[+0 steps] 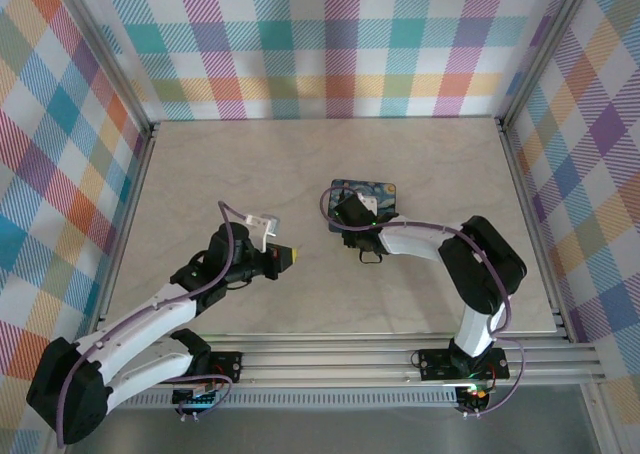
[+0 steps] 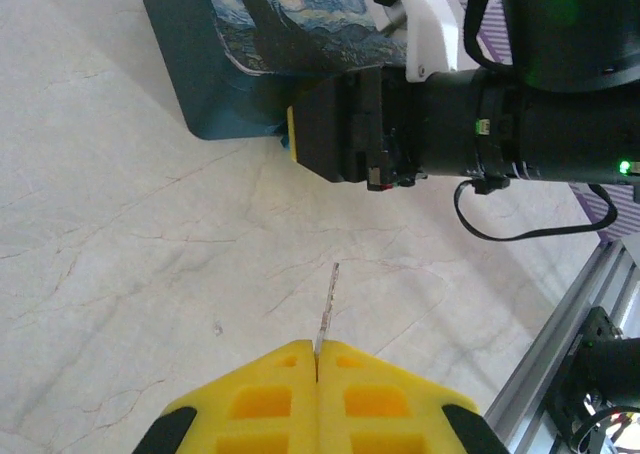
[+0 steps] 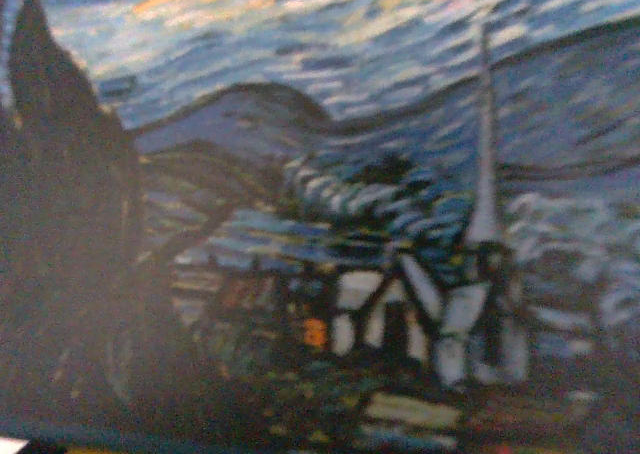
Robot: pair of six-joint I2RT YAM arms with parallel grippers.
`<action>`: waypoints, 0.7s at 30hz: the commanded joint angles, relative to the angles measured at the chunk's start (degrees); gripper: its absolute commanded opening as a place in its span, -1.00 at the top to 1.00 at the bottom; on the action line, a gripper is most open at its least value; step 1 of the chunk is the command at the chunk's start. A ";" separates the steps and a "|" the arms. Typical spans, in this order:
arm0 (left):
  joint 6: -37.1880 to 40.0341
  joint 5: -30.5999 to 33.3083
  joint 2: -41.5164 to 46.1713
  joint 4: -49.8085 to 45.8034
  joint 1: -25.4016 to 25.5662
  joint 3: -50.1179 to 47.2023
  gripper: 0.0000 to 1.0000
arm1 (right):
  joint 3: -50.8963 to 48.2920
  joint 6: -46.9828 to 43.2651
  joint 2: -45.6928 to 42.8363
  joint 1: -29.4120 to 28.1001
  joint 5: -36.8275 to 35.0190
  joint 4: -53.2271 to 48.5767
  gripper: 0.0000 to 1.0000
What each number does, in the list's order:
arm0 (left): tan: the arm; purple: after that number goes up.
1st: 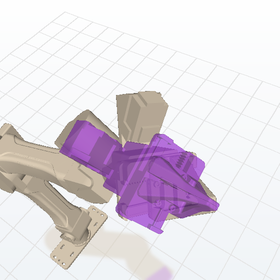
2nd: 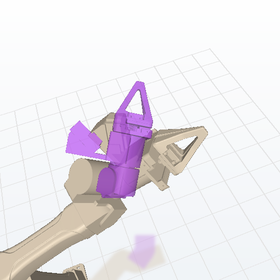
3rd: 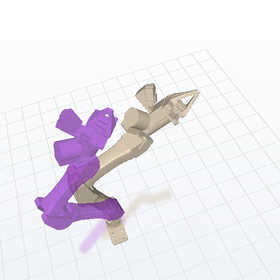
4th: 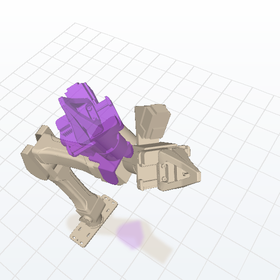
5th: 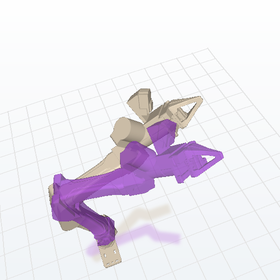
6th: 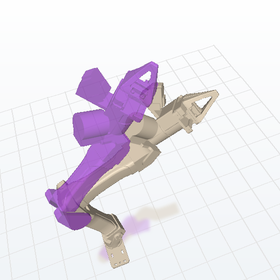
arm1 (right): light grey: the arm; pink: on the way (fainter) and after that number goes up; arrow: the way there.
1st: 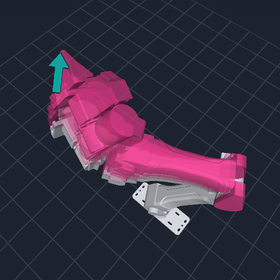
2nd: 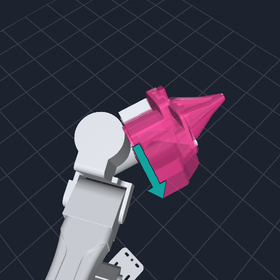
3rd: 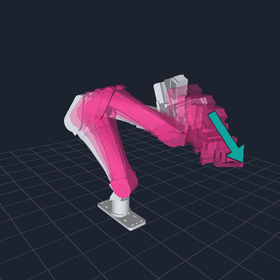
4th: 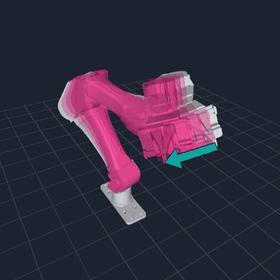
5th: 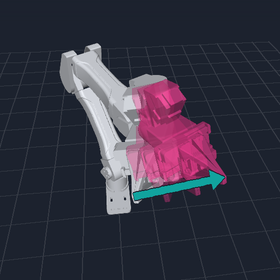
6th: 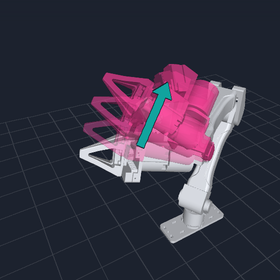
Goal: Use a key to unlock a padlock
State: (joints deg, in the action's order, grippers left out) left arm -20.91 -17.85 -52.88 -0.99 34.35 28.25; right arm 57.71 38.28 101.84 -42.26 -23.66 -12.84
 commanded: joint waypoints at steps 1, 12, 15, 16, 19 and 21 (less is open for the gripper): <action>0.62 0.74 3.02 -1.83 -0.25 -1.07 1.00 | 1.71 0.30 1.73 0.68 -1.30 0.16 0.21; 0.76 1.37 6.73 -4.18 -0.25 -2.06 1.00 | 4.38 -1.03 2.69 1.22 -0.91 -1.35 0.65; 1.10 1.18 6.60 -3.58 -0.25 -2.70 1.00 | 4.84 -1.97 0.82 1.40 0.63 -3.73 0.76; 1.20 0.92 6.47 -2.89 -0.27 -3.00 1.00 | 4.94 -2.30 -0.09 1.48 1.70 -4.91 0.80; 1.43 -0.44 5.43 0.14 -0.32 -3.79 1.00 | 5.84 -3.07 -2.72 1.95 6.43 -9.42 0.89; 1.75 -1.42 4.03 2.57 -0.25 -3.98 1.00 | 6.99 -2.96 -4.21 2.43 10.37 -13.59 0.94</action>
State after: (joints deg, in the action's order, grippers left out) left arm -20.64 -17.45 -47.88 -2.83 34.35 24.93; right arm 61.84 36.40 101.69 -40.45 -18.81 -20.23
